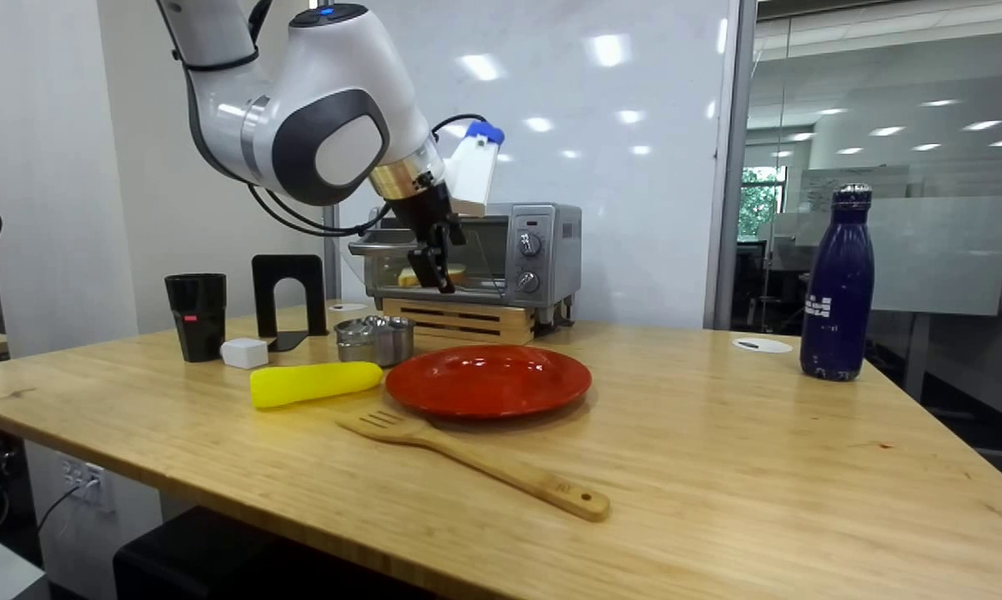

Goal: Open the oven, use the spatula to put the slice of bread in the oven, the close the oven

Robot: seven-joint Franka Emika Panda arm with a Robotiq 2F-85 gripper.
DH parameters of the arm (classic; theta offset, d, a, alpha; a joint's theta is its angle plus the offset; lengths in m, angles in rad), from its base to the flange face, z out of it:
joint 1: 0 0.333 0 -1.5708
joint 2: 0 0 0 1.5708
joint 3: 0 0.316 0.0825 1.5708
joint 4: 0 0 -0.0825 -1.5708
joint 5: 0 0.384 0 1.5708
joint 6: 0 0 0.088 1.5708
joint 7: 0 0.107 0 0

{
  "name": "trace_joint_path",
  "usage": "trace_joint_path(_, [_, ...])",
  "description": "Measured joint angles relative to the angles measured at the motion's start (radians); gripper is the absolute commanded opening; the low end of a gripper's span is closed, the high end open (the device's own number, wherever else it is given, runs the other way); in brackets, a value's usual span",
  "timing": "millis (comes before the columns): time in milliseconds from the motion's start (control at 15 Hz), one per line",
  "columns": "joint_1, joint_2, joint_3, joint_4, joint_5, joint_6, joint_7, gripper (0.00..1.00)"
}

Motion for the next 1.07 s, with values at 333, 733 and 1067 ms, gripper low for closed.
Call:
trace_joint_path(333, [-0.006,0.019,-0.005,0.009,-0.008,0.000,-0.001,1.00])
trace_joint_path(733, [-0.002,0.063,-0.036,0.044,-0.012,0.000,-0.022,1.00])
trace_joint_path(1067, [0.009,0.106,-0.051,0.082,-0.017,0.000,-0.047,1.00])
